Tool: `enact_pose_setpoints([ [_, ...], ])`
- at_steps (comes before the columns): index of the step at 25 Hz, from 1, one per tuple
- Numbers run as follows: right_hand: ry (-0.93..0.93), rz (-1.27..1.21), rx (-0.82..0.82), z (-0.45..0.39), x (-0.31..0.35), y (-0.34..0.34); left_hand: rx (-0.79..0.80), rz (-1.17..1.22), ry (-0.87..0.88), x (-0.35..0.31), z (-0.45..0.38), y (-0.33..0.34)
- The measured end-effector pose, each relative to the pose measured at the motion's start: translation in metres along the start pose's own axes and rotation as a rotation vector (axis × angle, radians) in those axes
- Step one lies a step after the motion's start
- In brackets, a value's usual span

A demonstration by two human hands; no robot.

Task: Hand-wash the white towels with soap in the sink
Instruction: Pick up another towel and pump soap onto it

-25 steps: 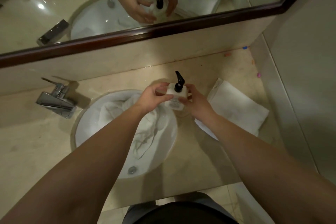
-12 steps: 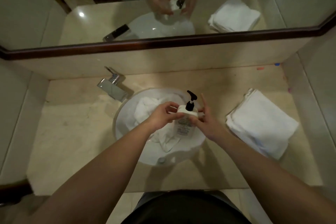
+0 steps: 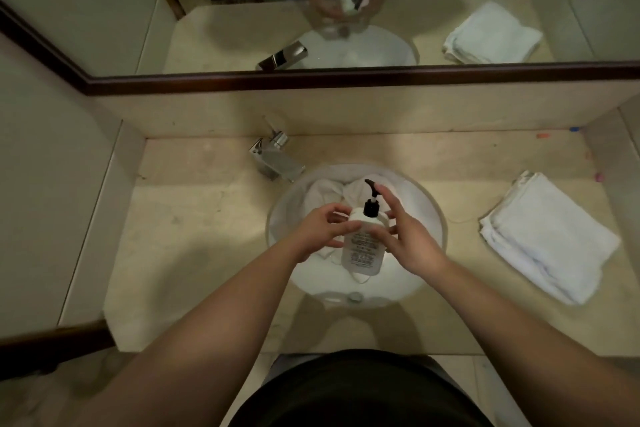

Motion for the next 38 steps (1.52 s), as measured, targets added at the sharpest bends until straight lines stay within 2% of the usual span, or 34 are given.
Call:
enact_pose_setpoints([
  [4,0.001,0.051,-0.03,-0.006,0.012,0.011,0.01,0.038,0.009,0.001,-0.004,-0.013],
  [12,0.002,-0.004,-0.036,-0.02,0.022,0.021,0.032,0.132,0.006,0.003,-0.007,-0.029],
  [21,-0.012,0.054,-0.035,-0.032,0.025,0.02,0.008,0.131,-0.001,0.0,-0.014,-0.038],
  [25,0.019,0.082,-0.054,-0.029,0.009,-0.001,-0.005,0.113,0.033,-0.01,-0.024,-0.018],
  [29,0.184,-0.147,-0.168,-0.022,-0.028,-0.042,-0.004,0.082,0.072,-0.036,-0.041,0.019],
  [33,0.262,-0.335,-0.167,-0.023,-0.074,-0.086,0.019,0.033,0.104,-0.059,-0.067,0.067],
  [38,0.324,-0.342,-0.192,-0.031,-0.125,-0.145,0.026,-0.059,0.128,-0.089,-0.105,0.121],
])
Point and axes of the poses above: each hand's wrist, its own z-axis away from the middle knuckle, its own y-axis out of the palm, x = y × z, the point moved 7 cm from there along -z, towards the middle knuckle, and after that the axes turned 2 degrees about -x, right-handed, at the moved point
